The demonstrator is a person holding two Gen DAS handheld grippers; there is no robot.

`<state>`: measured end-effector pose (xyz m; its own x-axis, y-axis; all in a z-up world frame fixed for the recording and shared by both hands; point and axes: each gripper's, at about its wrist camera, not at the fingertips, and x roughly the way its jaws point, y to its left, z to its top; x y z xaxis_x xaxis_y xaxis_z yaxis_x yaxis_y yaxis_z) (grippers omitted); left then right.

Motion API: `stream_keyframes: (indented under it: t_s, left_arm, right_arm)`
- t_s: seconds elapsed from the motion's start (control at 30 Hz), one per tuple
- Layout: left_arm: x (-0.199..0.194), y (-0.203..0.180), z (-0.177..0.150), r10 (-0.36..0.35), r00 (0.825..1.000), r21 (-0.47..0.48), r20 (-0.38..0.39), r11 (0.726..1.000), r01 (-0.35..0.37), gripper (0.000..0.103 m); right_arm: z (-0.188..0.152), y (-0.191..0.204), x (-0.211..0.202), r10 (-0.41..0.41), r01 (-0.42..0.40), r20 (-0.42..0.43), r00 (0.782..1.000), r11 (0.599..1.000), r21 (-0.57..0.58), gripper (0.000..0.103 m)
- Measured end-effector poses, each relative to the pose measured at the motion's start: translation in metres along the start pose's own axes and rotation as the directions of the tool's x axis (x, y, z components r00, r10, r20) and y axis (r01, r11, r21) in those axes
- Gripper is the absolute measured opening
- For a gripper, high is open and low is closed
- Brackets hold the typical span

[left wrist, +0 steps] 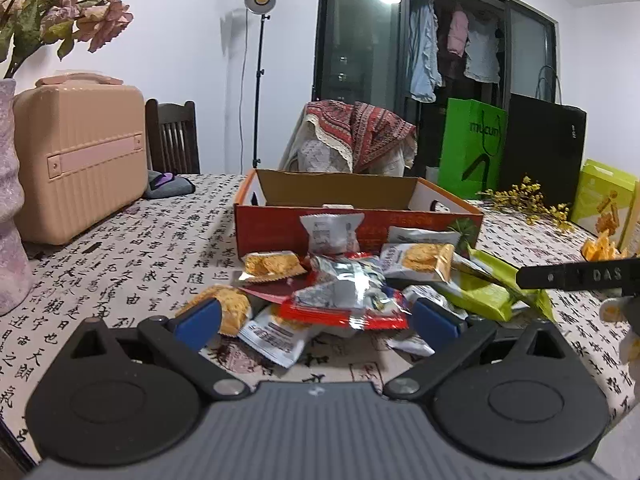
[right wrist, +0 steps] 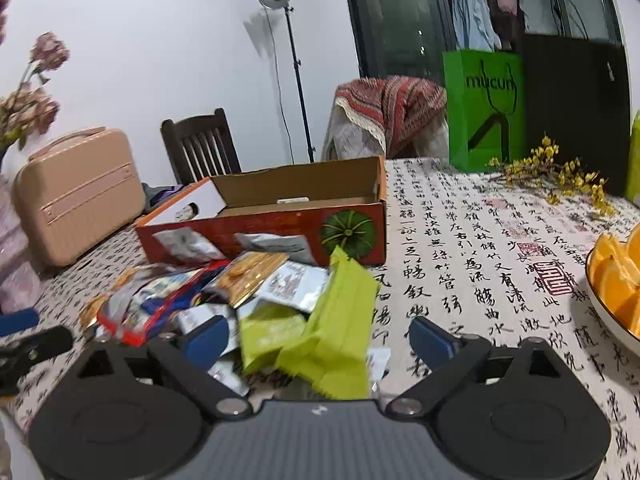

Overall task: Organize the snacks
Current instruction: 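Grasp the green-yellow bar packet with the right gripper, then lift the green packet with the right gripper while the left gripper grasps a cracker packet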

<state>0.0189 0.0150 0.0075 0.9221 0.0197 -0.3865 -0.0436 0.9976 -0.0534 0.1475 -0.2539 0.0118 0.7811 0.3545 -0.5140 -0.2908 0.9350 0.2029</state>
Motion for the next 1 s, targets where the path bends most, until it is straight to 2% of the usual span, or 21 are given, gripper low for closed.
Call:
stream_keyframes:
  t_s: [0.1, 0.2, 0.37, 0.5, 0.7, 1.0]
  left_arm:
    - [0.003, 0.003, 0.003, 0.011, 1.000, -0.010, -0.002, 1.000, -0.011, 0.103]
    - [0.006, 0.006, 0.004, 0.023, 1.000, -0.018, -0.010, 1.000, -0.023, 0.103]
    - [0.012, 0.012, 0.004, 0.043, 0.999, -0.035, -0.029, 0.998, -0.044, 0.103]
    - [0.017, 0.017, 0.005, 0.057, 0.997, -0.046, -0.042, 0.997, -0.059, 0.103]
    - [0.023, 0.024, 0.005, 0.080, 0.995, -0.054, -0.061, 0.995, -0.083, 0.103]
    - [0.047, 0.050, 0.015, 0.140, 0.983, -0.047, -0.116, 0.988, -0.146, 0.103]
  right_arm:
    - [0.011, -0.009, 0.018, 0.005, -0.004, -0.041, 0.999, 1.000, 0.025, 0.084]
    - [0.017, -0.015, 0.036, -0.005, 0.010, -0.092, 0.996, 0.999, 0.049, 0.070]
    - [0.022, -0.031, 0.060, 0.080, -0.053, -0.170, 0.982, 0.986, 0.157, 0.058]
    - [0.020, -0.036, 0.065, 0.128, -0.091, -0.175, 0.976, 0.975, 0.205, 0.043]
    - [0.019, -0.034, 0.054, 0.112, -0.088, -0.123, 0.986, 0.979, 0.185, 0.037]
    - [0.015, -0.020, 0.019, 0.041, -0.044, 0.053, 0.998, 0.997, 0.062, 0.036]
